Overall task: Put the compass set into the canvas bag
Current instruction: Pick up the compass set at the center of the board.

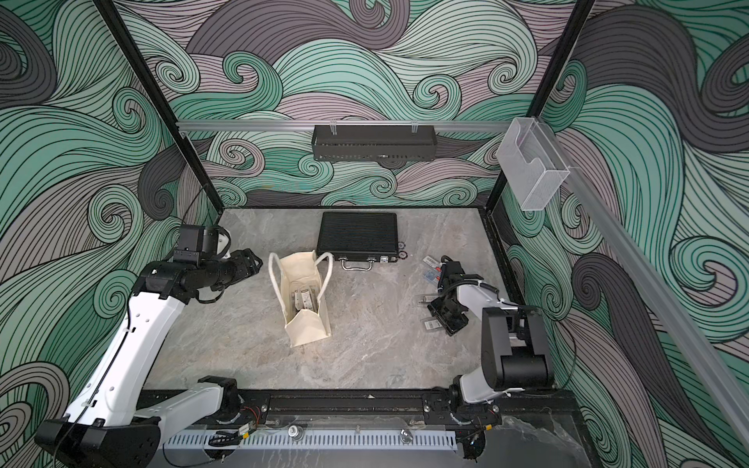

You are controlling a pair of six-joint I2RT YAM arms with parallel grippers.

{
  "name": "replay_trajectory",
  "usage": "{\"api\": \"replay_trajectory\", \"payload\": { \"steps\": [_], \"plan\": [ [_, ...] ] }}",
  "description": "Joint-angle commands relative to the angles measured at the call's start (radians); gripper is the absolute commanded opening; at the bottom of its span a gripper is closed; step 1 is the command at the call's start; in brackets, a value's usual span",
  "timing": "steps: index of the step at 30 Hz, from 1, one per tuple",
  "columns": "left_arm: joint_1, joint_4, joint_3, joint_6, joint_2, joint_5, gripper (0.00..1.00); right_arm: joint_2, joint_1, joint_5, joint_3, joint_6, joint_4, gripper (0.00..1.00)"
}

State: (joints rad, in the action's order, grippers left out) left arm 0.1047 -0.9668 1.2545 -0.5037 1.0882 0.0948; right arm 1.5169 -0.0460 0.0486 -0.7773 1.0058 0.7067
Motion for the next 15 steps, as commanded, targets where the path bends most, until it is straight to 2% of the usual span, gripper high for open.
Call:
{"api": "replay_trajectory", "payload": {
  "steps": [1,5,15],
  "plan": [
    [-0.010,-0.006,0.026,0.020,-0.014,-0.013,0.73,-0.016,-0.010,-0.030,0.027,-0.004,0.017,0.64],
    [-0.010,-0.007,0.028,0.024,-0.013,-0.011,0.73,-0.047,-0.009,-0.040,0.063,-0.017,0.010,0.58],
    [-0.009,-0.011,0.029,0.019,-0.020,-0.005,0.73,-0.020,-0.008,-0.034,0.069,-0.064,-0.020,0.57]
  ]
}}
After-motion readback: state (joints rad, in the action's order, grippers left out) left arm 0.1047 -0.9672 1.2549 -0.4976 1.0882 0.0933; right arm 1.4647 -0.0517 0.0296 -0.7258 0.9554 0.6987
